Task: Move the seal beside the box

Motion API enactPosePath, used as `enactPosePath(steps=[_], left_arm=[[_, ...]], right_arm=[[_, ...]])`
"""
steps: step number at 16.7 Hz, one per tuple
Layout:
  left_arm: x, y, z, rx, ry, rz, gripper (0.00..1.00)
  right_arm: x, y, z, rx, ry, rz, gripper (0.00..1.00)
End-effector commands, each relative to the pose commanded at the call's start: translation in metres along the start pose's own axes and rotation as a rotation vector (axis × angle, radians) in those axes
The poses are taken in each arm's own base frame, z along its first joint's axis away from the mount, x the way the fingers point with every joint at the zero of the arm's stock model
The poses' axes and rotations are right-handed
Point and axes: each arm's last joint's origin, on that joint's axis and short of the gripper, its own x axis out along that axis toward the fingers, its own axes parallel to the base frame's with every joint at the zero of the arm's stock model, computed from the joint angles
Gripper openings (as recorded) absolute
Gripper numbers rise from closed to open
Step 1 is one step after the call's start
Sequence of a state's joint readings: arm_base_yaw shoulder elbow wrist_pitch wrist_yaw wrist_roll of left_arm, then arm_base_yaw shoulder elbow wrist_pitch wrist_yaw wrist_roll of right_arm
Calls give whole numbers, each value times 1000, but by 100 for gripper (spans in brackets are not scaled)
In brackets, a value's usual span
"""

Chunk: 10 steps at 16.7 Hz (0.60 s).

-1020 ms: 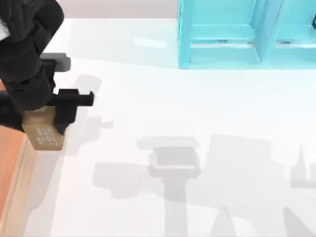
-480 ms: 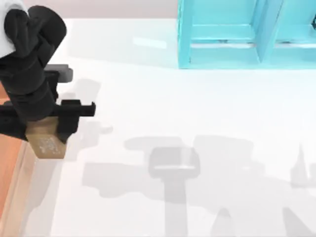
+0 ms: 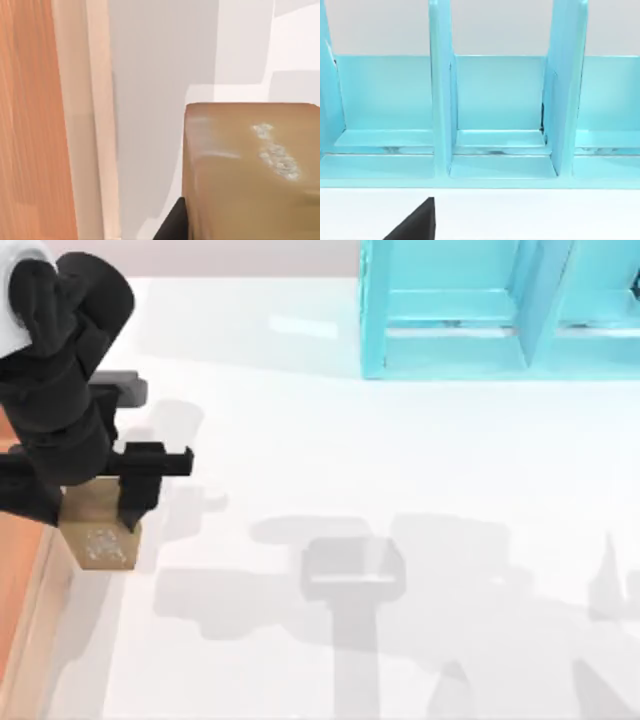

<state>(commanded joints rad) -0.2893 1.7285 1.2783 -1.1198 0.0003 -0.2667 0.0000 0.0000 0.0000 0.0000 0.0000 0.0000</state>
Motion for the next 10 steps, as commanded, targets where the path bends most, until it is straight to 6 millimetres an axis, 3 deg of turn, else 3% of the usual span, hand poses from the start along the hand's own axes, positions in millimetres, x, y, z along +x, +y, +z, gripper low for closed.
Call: enactPosePath(steps=[4, 10], left_arm=[[0, 0, 0, 0, 0, 0, 98], [0, 0, 0, 0, 0, 0, 100]], right_arm=[[0, 0, 0, 0, 0, 0, 100], [0, 0, 0, 0, 0, 0, 100]])
